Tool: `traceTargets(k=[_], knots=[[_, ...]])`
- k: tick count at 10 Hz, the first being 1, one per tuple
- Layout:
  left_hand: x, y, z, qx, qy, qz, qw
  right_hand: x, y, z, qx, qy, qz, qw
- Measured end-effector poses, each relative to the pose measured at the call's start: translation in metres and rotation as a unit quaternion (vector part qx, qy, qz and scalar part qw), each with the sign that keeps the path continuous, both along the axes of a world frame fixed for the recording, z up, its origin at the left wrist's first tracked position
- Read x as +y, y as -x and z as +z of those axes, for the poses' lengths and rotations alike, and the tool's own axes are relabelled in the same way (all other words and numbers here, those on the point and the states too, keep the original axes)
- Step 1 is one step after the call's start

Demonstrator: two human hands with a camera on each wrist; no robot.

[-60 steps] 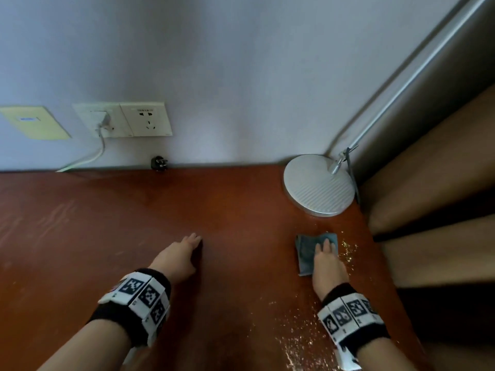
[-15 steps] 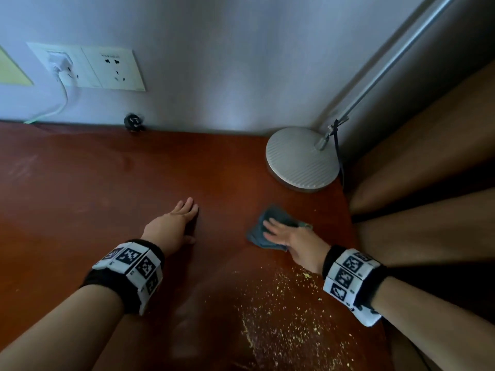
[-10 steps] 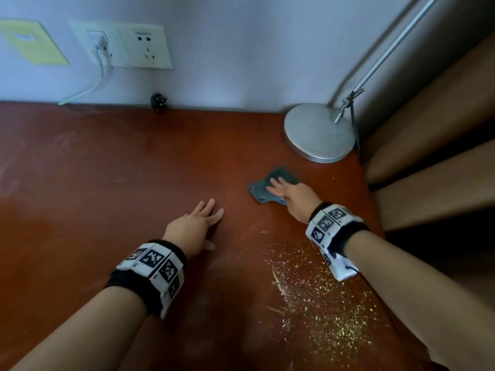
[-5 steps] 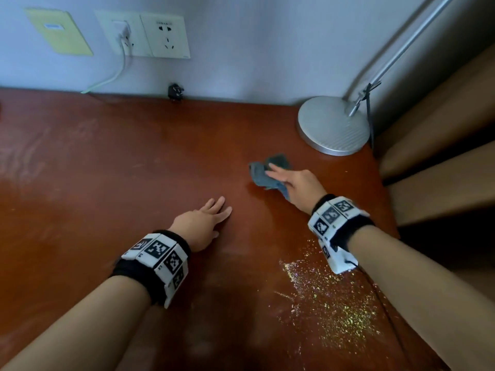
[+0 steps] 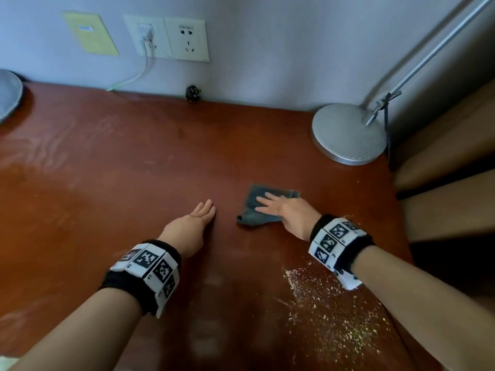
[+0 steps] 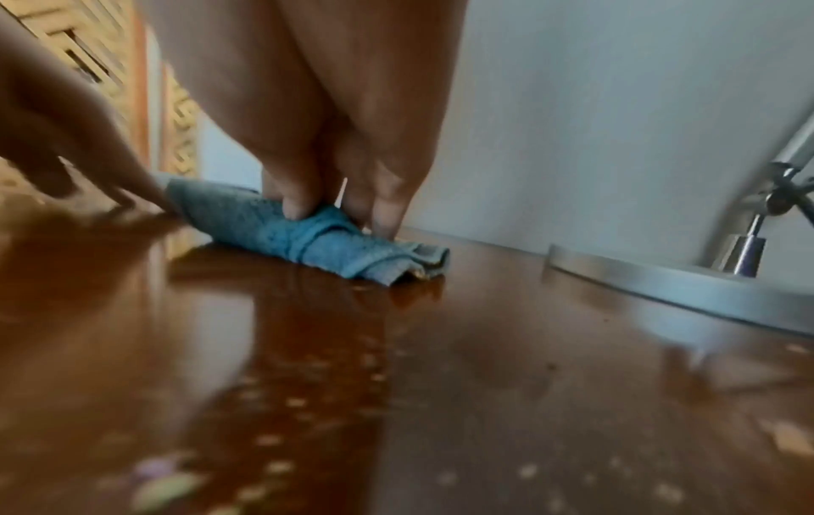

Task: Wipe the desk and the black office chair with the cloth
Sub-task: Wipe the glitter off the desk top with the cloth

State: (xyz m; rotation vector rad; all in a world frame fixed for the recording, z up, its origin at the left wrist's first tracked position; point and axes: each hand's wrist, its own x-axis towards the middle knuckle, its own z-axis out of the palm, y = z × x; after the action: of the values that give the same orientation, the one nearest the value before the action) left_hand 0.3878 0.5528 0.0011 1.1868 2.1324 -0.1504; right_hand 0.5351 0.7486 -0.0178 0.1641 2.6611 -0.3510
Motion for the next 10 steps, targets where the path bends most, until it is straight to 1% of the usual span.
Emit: traceTargets(k=[1, 2, 3, 4, 5, 6, 7, 8, 9, 10], knots=[[-0.002, -0.001, -0.004, 0.007, -0.004, 0.001, 1.000, -0.011, -0.007, -0.001, 0.002, -0.033, 0.052, 0.998], [-0.003, -0.002, -0.004, 0.015, 0.000, -0.004, 1.000, -0.044, -0.073, 0.013, -0.007, 0.009, 0.148, 0.989], [-0.001, -0.010, -0.003, 0.038, 0.009, -0.018, 0.999, -0.072, -0.136, 0.018, -0.011, 0.049, 0.211, 0.976], [0.006, -0.022, -0.006, 0.040, 0.012, -0.052, 0.998, -0.058, -0.123, 0.015, 0.013, 0.056, 0.135, 0.989], [0.015, -0.025, -0.008, 0.037, 0.014, -0.068, 0.997, -0.032, -0.072, 0.020, 0.023, 0.012, 0.037, 0.999], [0.019, -0.023, -0.008, 0.036, 0.021, -0.072, 0.997, -0.051, -0.077, 0.015, 0.057, 0.010, 0.062, 0.996], [0.016, -0.023, -0.009, 0.037, 0.018, -0.066, 0.997, -0.101, -0.128, 0.000, -0.014, -0.057, 0.235, 0.970], [0.015, -0.028, -0.008, 0.037, 0.023, -0.056, 0.997, -0.118, -0.185, -0.013, -0.064, -0.161, 0.299, 0.938], [0.019, -0.032, -0.006, 0.048, 0.027, -0.056, 0.997, -0.098, -0.156, 0.005, -0.042, -0.068, 0.188, 0.979], [0.022, -0.034, -0.004, 0.049, 0.036, -0.059, 0.996, -0.062, -0.114, 0.017, 0.014, -0.013, 0.096, 0.995]])
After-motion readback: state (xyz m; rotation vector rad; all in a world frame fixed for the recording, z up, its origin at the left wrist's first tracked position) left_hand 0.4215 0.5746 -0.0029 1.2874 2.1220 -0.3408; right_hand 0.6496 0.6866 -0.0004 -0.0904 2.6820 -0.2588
